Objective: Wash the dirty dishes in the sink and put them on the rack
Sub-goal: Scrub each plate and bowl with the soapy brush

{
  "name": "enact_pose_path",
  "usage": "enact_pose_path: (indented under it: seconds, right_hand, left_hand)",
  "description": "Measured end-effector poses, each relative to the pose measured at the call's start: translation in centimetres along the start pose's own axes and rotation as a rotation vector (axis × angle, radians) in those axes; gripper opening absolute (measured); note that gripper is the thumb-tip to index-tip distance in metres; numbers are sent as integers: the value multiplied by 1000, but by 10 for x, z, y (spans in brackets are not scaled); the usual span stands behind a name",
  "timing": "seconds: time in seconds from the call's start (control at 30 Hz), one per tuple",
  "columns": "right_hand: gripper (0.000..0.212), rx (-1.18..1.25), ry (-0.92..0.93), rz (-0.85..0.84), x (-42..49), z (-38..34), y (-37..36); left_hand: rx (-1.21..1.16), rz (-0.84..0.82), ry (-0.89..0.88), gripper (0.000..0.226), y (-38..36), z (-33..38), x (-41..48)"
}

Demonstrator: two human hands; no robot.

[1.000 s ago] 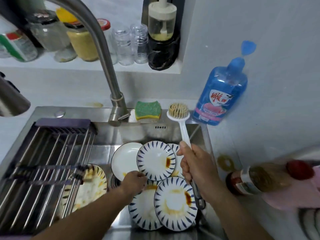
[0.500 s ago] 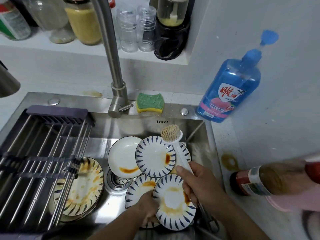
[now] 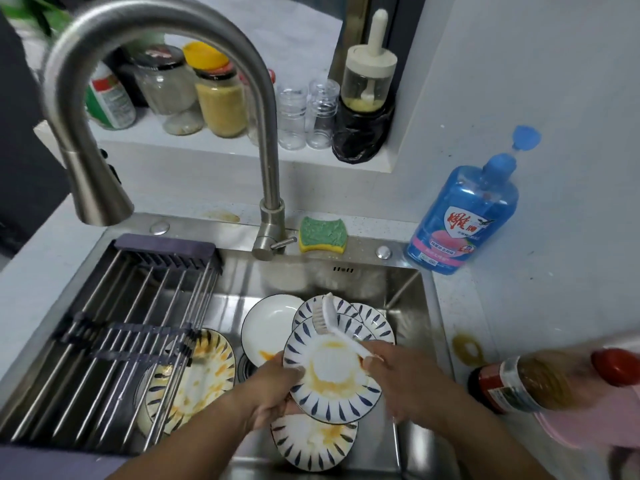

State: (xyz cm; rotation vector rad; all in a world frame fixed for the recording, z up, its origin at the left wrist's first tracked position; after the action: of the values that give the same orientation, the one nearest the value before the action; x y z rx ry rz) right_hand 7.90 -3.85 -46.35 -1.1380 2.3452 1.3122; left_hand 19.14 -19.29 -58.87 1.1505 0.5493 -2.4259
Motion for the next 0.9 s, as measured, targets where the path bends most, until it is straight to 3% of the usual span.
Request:
enact_pose_path:
  seconds: [0.1,0.27,0.33,0.43,0.53,0.73,0.8,0.9]
  right_hand:
    - [41,-361,76,63,-8,-18,-6]
    - [55,-694,40,197,-24,-43,-9]
    - [53,-684,69,231,-24,-51,-10]
    - [41,-529,176,151,-28,-73,-25]
    - [37,-598,226,68,-43,-85,-35]
    - [24,-779,84,142,-45,-78,0]
    - [23,-763,103,193,-43,-98,6]
    - [23,-697,180,183,-46,-128,-1]
  left_hand:
    - [-29,62,-100,27,13,18,-17]
    - [-175,88,-166,22,32,30,-35]
    - [-187,61,-193,23,32,33,-46]
    - [-152,37,-209,35,31,36,-61]
    - [-126,92,-257,51,45,45,-73]
    - [38,119,-386,46,65,73,-97]
    - [66,91,-386,65,67,71,-94]
    - [53,64,-403,48,65,74,-104]
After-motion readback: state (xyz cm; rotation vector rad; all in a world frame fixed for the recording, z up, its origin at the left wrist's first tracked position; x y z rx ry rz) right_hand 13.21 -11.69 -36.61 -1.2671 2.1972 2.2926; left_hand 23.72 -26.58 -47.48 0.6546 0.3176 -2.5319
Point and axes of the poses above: each hand's wrist, its own x-axis towards the middle knuckle, its own y-axis out of the back of the hand, z = x × y, the point moved 7 cm from there along x, towards the middle knuckle, and after that the axes turned 4 degrees about z, right-handed, at the moved point
